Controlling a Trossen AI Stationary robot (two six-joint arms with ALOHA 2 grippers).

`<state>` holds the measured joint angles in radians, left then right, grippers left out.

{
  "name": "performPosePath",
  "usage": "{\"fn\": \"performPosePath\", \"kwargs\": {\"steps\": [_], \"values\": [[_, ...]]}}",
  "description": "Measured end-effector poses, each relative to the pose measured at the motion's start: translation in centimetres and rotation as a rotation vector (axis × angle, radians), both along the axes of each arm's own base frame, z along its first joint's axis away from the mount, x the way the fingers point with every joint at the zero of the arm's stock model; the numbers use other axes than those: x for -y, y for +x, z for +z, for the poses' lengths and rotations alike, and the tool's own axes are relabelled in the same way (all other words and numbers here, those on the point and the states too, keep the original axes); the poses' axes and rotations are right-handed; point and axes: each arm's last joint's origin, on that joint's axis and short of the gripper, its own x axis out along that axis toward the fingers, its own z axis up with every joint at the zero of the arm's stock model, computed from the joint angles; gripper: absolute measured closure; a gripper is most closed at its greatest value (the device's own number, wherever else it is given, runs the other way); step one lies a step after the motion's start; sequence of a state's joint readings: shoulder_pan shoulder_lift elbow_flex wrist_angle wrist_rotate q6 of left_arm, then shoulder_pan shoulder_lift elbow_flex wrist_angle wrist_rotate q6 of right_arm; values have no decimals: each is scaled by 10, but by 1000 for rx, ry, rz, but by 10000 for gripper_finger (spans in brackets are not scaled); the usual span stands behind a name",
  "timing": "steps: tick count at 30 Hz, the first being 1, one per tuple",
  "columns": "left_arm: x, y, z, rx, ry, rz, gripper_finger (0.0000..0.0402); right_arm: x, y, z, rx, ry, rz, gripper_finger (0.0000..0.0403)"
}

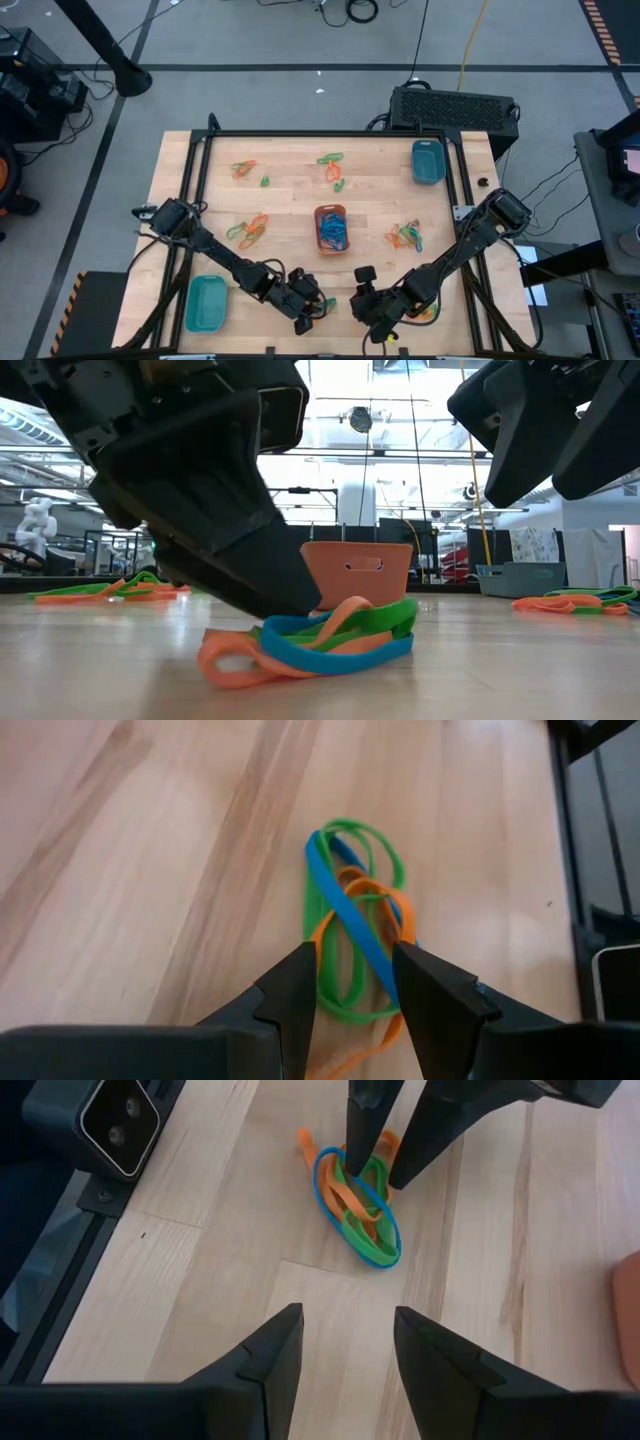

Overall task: Sort rubber bands into baskets
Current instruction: Put the blue rubber band into the orange bin

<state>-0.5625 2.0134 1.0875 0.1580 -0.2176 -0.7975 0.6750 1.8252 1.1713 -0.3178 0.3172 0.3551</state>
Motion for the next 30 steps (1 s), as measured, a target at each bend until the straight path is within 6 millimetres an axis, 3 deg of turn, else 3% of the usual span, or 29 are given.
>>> {"fn": "performPosePath", "kwargs": {"steps": [30], "values": [[-9, 4, -2, -27, 14, -10, 260, 0, 0, 0, -1, 0, 0, 252]]}}
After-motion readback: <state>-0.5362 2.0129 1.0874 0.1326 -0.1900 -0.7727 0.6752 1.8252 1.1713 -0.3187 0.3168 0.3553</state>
